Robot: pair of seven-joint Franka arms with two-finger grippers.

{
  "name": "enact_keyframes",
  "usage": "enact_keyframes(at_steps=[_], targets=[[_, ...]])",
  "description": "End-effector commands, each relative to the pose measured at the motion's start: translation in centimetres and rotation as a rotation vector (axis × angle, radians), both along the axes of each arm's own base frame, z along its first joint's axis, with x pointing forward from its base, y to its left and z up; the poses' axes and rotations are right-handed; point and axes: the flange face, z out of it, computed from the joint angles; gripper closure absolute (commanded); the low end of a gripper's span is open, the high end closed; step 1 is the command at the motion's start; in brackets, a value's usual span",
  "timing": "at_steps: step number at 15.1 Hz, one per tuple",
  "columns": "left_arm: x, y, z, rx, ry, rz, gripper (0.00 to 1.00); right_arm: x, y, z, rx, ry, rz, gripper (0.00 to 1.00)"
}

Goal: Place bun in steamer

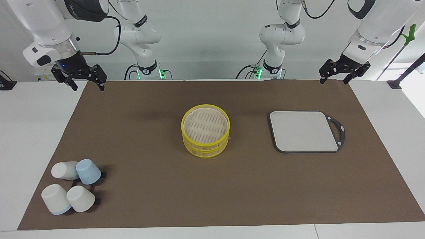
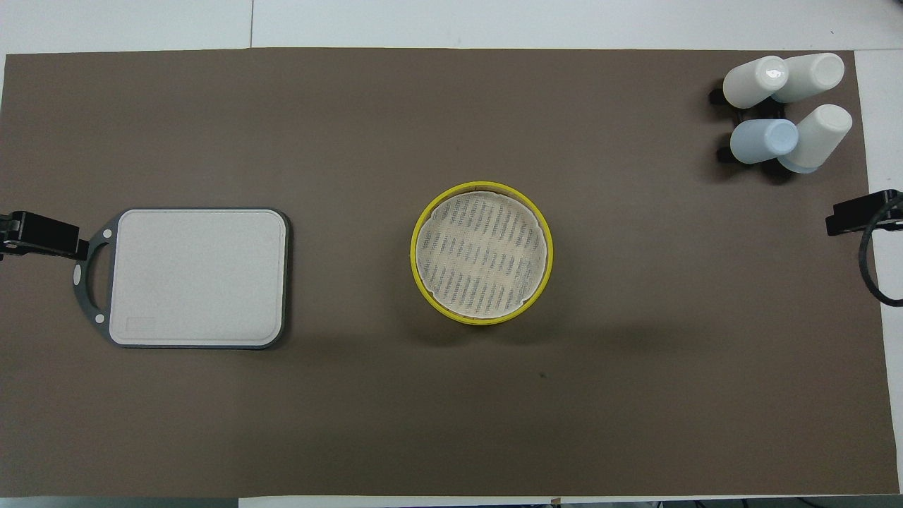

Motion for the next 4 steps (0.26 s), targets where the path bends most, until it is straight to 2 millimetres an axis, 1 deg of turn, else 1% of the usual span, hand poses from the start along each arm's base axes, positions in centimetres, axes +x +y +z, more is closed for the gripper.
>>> enact_keyframes(at_steps=[1, 4], targets=[[0.56, -0.1, 0.5, 0.022, -0.019, -0.016, 0.0, 0.21, -0.17, -0.07, -0.009, -0.004, 0.019, 0.0], [0.56, -0.12, 0.5, 0.02, -0.019, -0.017, 0.0, 0.21, -0.09, -0.07, -0.009, -0.004, 0.019, 0.0]])
